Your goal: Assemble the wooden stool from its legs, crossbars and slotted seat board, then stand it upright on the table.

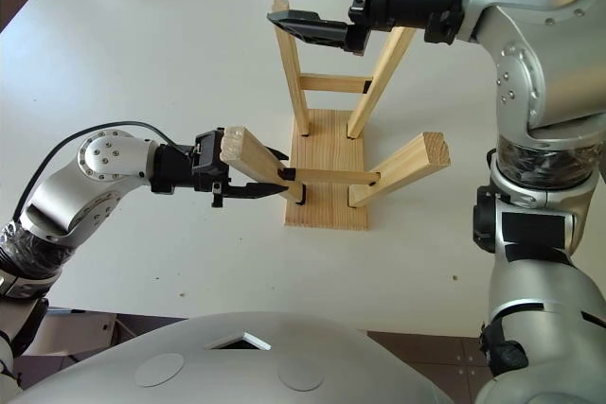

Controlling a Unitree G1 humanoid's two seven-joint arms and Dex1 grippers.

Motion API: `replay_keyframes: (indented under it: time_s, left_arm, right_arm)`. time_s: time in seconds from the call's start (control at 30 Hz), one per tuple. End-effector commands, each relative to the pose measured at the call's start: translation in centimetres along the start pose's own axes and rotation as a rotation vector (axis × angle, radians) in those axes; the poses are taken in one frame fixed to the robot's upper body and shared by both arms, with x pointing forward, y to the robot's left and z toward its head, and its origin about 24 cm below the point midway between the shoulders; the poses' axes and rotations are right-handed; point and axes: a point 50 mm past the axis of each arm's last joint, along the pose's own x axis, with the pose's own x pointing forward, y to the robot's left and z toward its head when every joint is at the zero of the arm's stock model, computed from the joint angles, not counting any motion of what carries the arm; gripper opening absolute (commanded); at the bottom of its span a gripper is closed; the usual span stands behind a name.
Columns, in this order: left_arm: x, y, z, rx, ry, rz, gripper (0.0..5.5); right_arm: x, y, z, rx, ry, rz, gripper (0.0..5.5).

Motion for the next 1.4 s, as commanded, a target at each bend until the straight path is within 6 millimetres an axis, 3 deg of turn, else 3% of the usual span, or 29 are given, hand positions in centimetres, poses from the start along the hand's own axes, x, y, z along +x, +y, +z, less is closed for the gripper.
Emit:
replay_keyframes:
  time_s: [0.03,0.3,0.67,0.97,1.4]
  left_arm:
    - [-1.1,-2.9,-8.5,-0.305,0.413,0.040,2.06]
    - [-0.7,-2.7,-9.0,-0.309,0.437,0.112,2.06]
    - [-1.1,-1.2,-8.3,-0.313,0.469,0.112,2.06]
    - [-1.7,0.0,-7.6,-0.323,0.462,0.090,2.06]
    - [-0.9,0.1,-7.4,-0.311,0.456,0.071,2.06]
  right_arm:
    - [-1.8,4.2,-0.1,0.085,-0.031,0.040,3.76]
    - [-3.7,6.6,-2.9,0.218,0.038,0.064,3.76]
    - [-2.7,7.4,-4.6,0.163,0.108,-0.078,3.76]
    - [-1.8,6.1,-6.0,0.025,0.229,-0.230,3.76]
    - [1.2,7.9,-10.0,-0.239,0.494,-0.204,3.76]
